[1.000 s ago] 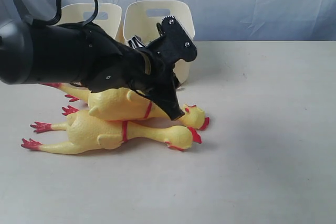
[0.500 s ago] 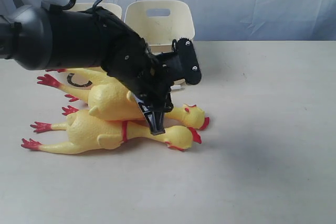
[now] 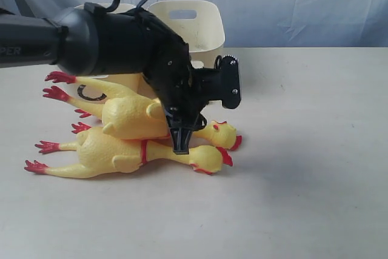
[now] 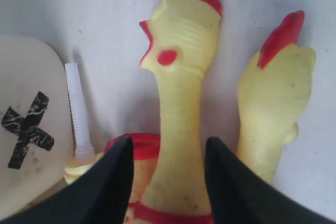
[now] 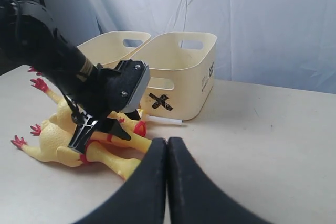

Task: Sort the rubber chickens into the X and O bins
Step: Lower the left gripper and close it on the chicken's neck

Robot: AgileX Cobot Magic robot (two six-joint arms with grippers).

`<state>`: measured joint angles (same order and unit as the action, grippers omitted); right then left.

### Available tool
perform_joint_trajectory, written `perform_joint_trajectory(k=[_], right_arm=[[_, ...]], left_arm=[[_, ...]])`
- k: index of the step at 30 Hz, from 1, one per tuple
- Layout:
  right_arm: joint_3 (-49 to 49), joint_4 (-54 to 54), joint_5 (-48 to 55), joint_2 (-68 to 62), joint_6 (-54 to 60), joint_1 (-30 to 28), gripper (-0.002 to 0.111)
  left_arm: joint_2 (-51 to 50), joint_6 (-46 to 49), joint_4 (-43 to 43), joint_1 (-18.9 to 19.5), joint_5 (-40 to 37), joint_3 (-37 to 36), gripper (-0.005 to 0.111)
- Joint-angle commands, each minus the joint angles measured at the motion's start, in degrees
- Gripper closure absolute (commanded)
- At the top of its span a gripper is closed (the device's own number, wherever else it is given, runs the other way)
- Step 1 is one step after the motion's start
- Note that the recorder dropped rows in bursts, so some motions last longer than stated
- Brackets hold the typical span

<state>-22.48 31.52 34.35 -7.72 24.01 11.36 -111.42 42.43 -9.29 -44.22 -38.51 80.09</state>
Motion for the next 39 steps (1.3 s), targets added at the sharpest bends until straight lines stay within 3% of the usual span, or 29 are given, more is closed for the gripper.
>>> perform_joint_trajectory(k=[1,8,39], right_arm=[[-0.3,0.1,-0.4,0.1,0.4,0.1,0.108],[-0.3,0.1,-0.4,0.1,0.4,0.1,0.108],[-0.3,0.1,-0.4,0.1,0.4,0.1,0.108]], left_arm=[[-2.5,-0.4,-2.7,-1.3,-2.8,2.8,0.060],[-6.1,-0.4,-7.4,-1.6,-4.3,5.2,0.060],[-12.5,-0.4,-10.3,-1.6,-2.5,8.6,0.064]])
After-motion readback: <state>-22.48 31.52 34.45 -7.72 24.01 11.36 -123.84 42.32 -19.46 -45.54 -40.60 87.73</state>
